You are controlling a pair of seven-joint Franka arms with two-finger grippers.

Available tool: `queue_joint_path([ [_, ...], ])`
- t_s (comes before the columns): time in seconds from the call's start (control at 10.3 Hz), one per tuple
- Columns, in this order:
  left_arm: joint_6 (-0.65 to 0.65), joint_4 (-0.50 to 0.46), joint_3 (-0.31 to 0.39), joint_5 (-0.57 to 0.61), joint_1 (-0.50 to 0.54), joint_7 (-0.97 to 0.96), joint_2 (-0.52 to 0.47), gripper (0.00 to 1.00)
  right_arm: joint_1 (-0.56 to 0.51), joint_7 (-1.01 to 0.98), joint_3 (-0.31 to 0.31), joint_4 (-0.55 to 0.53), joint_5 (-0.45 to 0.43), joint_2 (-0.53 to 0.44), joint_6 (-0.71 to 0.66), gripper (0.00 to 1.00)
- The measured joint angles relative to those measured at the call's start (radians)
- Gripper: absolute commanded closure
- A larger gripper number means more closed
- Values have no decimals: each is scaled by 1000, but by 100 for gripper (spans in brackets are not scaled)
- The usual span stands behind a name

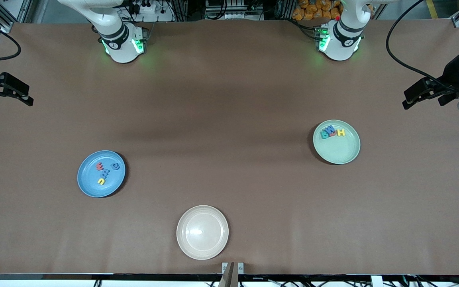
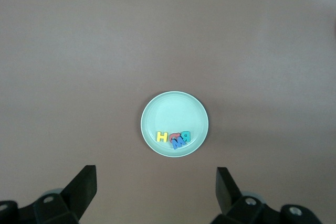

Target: Sort upper and lower case letters into plates

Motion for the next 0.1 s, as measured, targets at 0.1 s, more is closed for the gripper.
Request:
queue_joint_path([
  [0.1,-1,-1,2,-5,9,0,0,0,0,0,-2,1,0,-2,-1,0],
])
